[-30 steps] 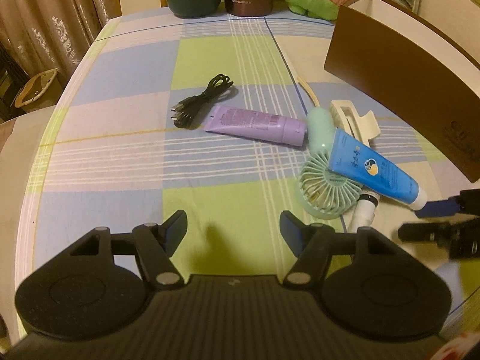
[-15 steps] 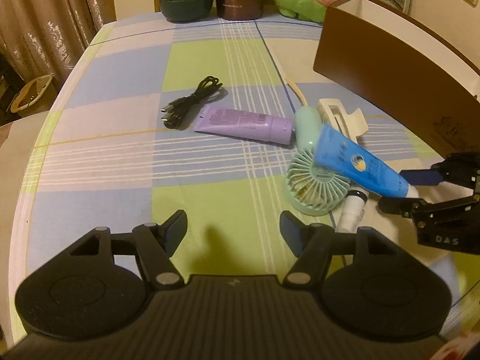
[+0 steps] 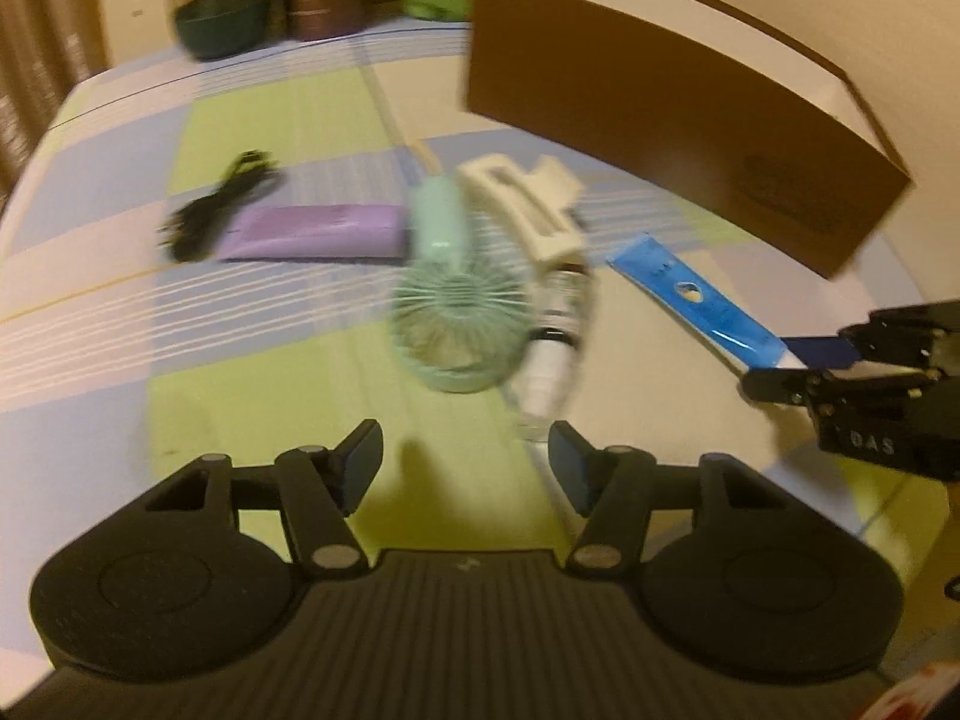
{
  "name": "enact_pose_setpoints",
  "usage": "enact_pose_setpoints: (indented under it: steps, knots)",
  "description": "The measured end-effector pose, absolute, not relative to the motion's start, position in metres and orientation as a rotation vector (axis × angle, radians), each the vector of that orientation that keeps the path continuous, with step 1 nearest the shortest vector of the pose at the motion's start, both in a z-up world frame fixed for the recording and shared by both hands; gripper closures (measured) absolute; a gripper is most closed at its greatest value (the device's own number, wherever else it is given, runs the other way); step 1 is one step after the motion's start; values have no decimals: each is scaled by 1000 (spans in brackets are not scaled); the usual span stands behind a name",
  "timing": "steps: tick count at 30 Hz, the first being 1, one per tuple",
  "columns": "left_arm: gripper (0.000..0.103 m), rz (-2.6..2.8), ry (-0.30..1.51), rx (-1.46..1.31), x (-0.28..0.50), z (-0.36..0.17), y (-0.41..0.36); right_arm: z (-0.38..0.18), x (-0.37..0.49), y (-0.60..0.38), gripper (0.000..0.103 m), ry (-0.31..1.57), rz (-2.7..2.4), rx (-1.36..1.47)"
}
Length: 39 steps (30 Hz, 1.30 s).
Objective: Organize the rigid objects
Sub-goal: 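Grasp the small brown bottle with left tool while right tool grasps the blue tube, then carry the brown bottle and blue tube into the brown box and lower them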
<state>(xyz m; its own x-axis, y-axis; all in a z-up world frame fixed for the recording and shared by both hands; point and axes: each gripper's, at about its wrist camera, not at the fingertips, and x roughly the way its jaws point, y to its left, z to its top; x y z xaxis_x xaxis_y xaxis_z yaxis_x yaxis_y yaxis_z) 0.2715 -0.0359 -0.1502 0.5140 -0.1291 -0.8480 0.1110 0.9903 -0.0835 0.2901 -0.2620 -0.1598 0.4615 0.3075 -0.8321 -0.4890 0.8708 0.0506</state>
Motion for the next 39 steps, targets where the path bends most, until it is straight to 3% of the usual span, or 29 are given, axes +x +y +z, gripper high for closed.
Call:
enact_pose_setpoints:
  steps: [3,12,20,26,39]
  knots:
    - [51,-194,1008,8,275,-156,-53,-160,289,-270,73,985,470,-171]
    - [84,-215,1029,16,292,-174,-76,-158,287,-280,73,994,450,-101]
    - [85,-252,1062,-11,269,-171,-82,-160,287,-281,73,1006,458,-85]
    - [80,-239,1067,-27,277,-169,-82,-161,293,-276,61,989,474,-102]
    - [75,-208,1051,-8,309,-170,-94,-166,306,-255,62,948,473,-174]
